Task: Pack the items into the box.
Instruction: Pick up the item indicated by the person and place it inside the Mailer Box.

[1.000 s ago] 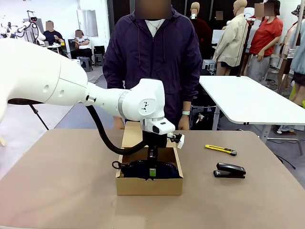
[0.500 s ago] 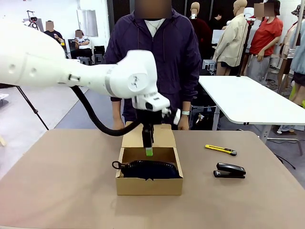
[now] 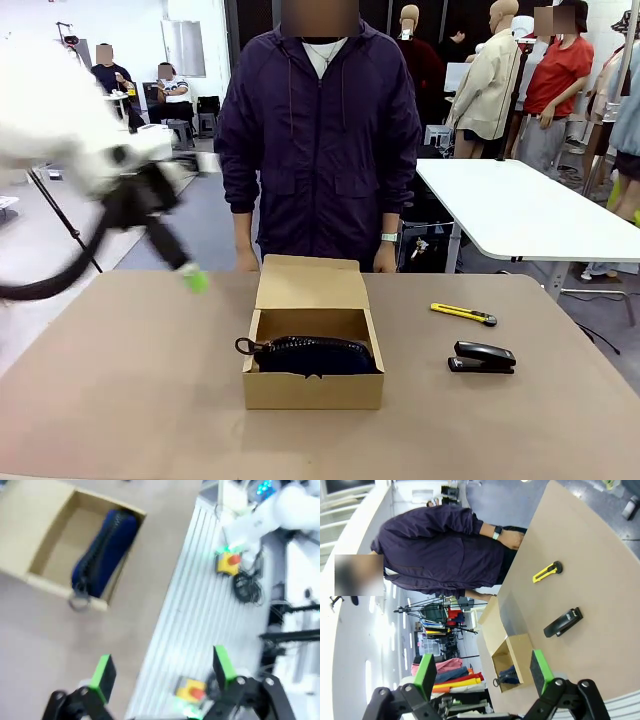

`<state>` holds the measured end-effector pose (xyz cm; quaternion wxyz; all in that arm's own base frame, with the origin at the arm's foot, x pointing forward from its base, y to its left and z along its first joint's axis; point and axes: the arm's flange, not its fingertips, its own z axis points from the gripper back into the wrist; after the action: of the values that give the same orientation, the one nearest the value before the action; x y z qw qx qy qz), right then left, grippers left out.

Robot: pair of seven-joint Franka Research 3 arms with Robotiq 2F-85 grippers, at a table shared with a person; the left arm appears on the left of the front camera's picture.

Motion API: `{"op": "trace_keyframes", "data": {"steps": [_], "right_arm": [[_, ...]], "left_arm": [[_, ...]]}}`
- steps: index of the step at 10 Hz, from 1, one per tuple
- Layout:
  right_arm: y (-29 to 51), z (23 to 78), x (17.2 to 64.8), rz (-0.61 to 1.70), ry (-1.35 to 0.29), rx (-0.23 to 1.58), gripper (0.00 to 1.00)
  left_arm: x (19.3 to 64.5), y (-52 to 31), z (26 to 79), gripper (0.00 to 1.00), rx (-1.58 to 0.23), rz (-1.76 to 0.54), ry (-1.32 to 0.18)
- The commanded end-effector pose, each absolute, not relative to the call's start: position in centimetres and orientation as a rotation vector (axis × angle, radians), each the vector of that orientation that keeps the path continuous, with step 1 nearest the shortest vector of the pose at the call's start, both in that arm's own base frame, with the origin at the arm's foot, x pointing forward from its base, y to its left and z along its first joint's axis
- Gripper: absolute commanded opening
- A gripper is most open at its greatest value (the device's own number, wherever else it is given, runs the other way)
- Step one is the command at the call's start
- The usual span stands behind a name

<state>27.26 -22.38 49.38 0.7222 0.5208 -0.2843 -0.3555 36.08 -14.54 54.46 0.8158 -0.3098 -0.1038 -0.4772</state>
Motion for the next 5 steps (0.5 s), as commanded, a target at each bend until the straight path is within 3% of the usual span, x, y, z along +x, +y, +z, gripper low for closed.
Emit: {"op": "trace_keyframes", "data": {"steps": [1,2,4,5], "right_arm": [[-22.3,49.4,27.5,-0.773,-0.655,1.169,1.00],[-22.3,49.4,27.5,-0.773,-0.655,1.169,1.00],[-22.3,49.4,27.5,-0.773,-0.655,1.169,1.00],[-22.3,49.4,27.5,-0.773,-0.655,1.169,1.00]], "left_arm": [[28.1,-3.9,55.1,1.00,-0.776,-0.518,-0.411],[26.3,0.7,53.7,1.00,-0.831,-0.177,-0.446],[24.6,4.9,50.5,1.00,-0.975,0.067,-0.421],[23.8,6.6,49.3,1.00,-0.967,0.161,-0.533]]}}
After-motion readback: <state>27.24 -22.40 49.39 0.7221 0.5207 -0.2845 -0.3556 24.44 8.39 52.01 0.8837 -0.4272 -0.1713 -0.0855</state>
